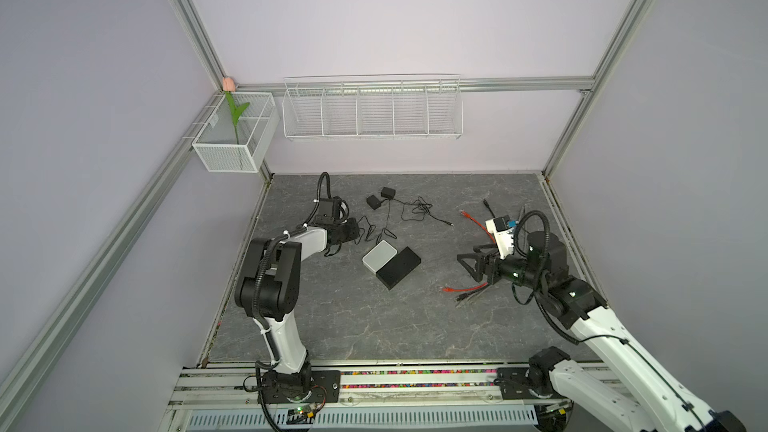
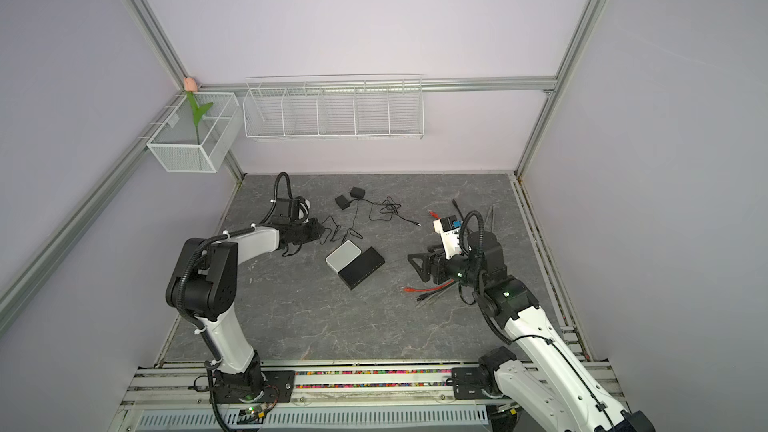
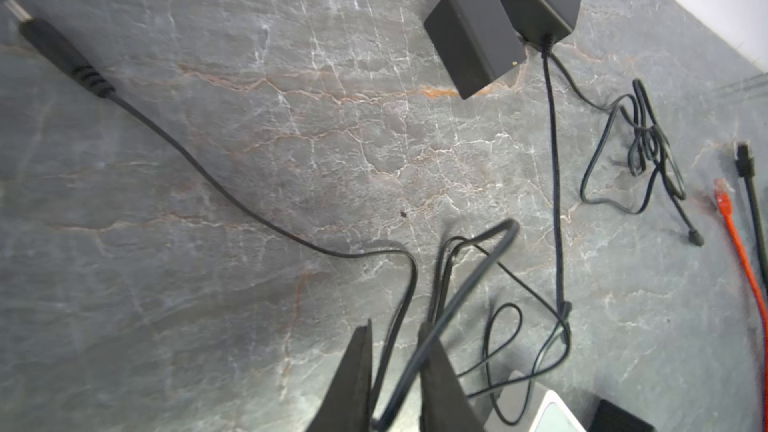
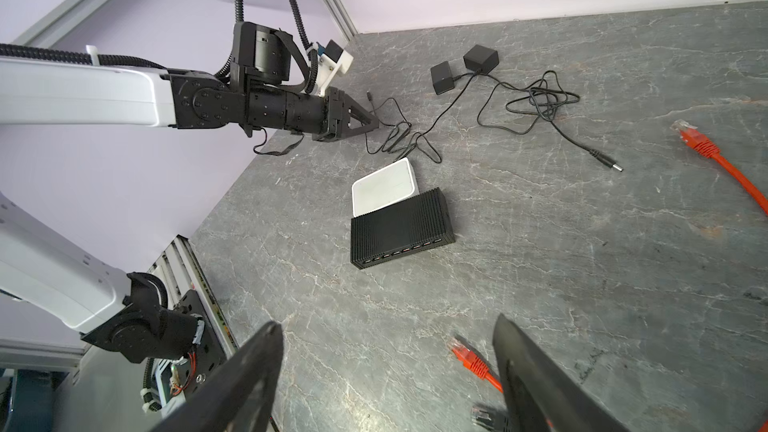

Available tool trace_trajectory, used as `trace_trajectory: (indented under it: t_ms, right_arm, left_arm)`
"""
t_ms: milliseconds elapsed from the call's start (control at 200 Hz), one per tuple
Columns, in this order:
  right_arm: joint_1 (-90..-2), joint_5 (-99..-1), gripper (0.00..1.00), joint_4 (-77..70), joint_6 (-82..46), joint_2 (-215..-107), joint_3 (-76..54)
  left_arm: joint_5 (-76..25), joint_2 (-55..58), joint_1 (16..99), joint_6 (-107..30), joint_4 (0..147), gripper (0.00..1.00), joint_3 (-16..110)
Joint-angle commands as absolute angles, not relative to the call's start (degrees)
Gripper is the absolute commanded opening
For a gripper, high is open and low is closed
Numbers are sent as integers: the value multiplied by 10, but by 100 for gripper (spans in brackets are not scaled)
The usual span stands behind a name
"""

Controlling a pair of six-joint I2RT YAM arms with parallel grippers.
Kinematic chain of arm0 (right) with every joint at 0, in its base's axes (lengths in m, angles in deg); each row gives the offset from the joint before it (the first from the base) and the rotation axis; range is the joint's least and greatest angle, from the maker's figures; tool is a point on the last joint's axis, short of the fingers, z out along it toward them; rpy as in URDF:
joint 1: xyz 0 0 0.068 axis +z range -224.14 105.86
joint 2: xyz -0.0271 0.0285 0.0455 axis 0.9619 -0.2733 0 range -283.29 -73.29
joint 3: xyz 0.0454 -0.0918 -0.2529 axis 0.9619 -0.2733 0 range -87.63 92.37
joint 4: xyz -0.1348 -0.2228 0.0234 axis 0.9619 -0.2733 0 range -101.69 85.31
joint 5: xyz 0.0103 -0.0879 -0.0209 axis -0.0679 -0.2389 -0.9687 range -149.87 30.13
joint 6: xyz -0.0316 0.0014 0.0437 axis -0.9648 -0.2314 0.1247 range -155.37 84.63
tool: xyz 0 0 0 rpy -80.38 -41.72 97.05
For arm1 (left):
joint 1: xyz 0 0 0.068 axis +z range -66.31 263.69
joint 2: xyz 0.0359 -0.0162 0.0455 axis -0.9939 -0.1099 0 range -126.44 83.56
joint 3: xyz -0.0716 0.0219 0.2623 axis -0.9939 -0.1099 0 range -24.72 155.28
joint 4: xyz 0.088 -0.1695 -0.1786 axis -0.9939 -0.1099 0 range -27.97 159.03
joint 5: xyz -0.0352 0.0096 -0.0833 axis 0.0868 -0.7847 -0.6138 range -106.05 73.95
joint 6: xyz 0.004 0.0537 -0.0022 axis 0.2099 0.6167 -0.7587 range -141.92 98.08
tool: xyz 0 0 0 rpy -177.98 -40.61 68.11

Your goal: Insert the plug into the switch port

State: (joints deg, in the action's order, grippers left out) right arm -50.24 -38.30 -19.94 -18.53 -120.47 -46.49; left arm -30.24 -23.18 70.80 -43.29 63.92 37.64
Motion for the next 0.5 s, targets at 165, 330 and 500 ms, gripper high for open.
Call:
trace_trajectory:
  t_ms: [165,330,500]
  right_arm:
    - [-497,-401,72,-196,-176,-1213,-457]
    - [-482,-395,81,-192,-197,-1251,-445]
    - [-429,-428,86,-189,-242,-1278,-432]
  left_arm:
    - [-332,-257,695,-408,459,0,534]
    - [-348,-223,680,-402,399,0,575]
    - [-384,-180,680,-420,354,0,600]
